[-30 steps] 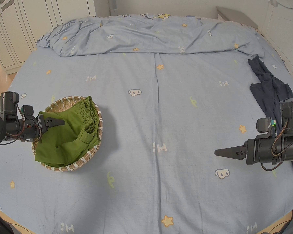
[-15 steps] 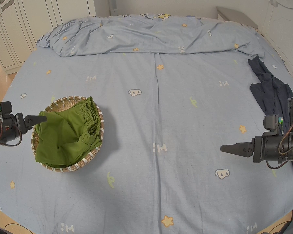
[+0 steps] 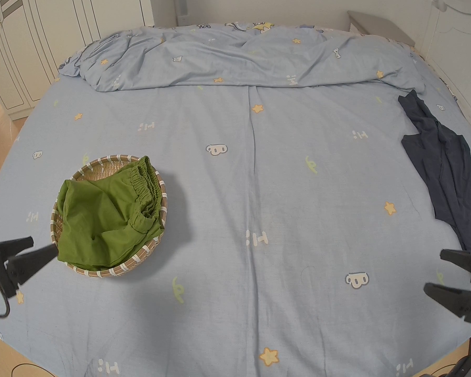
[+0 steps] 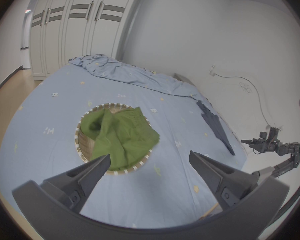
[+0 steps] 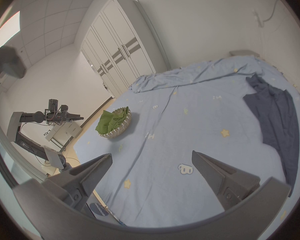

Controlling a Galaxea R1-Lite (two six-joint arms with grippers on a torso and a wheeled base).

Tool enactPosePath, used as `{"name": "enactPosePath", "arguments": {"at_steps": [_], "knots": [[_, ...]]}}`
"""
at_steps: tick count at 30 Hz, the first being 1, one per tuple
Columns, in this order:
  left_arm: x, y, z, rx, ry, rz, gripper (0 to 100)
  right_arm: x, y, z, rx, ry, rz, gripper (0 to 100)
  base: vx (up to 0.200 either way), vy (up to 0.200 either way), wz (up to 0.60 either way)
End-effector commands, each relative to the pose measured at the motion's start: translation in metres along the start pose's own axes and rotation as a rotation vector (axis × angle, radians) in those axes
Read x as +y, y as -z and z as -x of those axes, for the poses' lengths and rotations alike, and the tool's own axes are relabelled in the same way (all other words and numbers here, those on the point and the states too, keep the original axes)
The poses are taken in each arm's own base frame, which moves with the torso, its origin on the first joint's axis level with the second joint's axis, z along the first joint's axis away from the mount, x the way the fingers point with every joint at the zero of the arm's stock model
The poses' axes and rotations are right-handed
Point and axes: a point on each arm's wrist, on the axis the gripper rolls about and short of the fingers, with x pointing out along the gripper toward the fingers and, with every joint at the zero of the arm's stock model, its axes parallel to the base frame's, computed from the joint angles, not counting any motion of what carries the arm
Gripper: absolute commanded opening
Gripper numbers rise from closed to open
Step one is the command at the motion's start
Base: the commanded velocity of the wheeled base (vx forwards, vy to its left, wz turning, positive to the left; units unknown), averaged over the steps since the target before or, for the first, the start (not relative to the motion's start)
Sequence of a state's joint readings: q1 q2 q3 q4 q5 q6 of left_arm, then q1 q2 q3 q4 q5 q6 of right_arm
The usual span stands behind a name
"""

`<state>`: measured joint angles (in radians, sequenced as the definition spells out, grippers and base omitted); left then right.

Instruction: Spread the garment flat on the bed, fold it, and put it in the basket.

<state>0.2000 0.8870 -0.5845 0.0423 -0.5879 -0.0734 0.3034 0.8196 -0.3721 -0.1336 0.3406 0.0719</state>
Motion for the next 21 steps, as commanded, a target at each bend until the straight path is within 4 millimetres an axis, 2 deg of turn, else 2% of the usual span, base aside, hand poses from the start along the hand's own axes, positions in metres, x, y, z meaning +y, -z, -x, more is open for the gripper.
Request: {"name": "enactPosePath", "arguments": {"at_steps": [1, 2, 3, 4, 9, 12, 16, 19, 20, 21], "knots": [[-0.047, 0.065, 0.083, -0.089, 0.135, -0.112, 100, 0.016, 0.087, 0.062, -0.237, 0.083, 0.101, 100, 0.0, 0.0, 0.0], [-0.047, 0.065, 0.083, -0.089, 0.135, -0.112, 100, 0.016, 0.087, 0.062, -0.237, 0.083, 0.101, 100, 0.0, 0.0, 0.0], [-0.05, 0.084, 0.093, -0.105, 0.14, -0.072, 100, 0.02, 0.11, 0.072, -0.257, 0.076, 0.09, 100, 0.0, 0.0, 0.0], [-0.051, 0.087, 0.096, -0.119, 0.143, -0.059, 100, 0.02, 0.114, 0.072, -0.248, 0.081, 0.087, 100, 0.0, 0.0, 0.0], [-0.052, 0.102, 0.103, -0.166, 0.128, 0.033, 100, 0.018, 0.113, 0.071, -0.25, 0.112, 0.049, 100, 0.0, 0.0, 0.0], [-0.047, 0.122, 0.101, -0.218, 0.035, 0.026, 100, 0.013, 0.125, 0.064, -0.211, 0.179, 0.042, 100, 0.0, 0.0, 0.0], [-0.033, 0.14, 0.087, -0.226, -0.147, 0.044, 100, 0.009, 0.124, 0.063, -0.256, 0.334, 0.036, 100, 0.0, 0.0, 0.0], [-0.025, 0.148, 0.078, -0.244, -0.235, 0.057, 100, 0.008, 0.125, 0.063, -0.257, 0.372, 0.013, 100, 0.0, 0.0, 0.0], [-0.015, 0.163, 0.065, -0.241, -0.323, 0.057, 100, 0.008, 0.125, 0.063, -0.263, 0.368, -0.03, 100, 0.0, 0.0, 0.0], [-0.011, 0.164, 0.061, -0.291, -0.377, 0.046, 100, 0.008, 0.125, 0.063, -0.272, 0.37, -0.065, 100, 0.0, 0.0, 0.0]]}}
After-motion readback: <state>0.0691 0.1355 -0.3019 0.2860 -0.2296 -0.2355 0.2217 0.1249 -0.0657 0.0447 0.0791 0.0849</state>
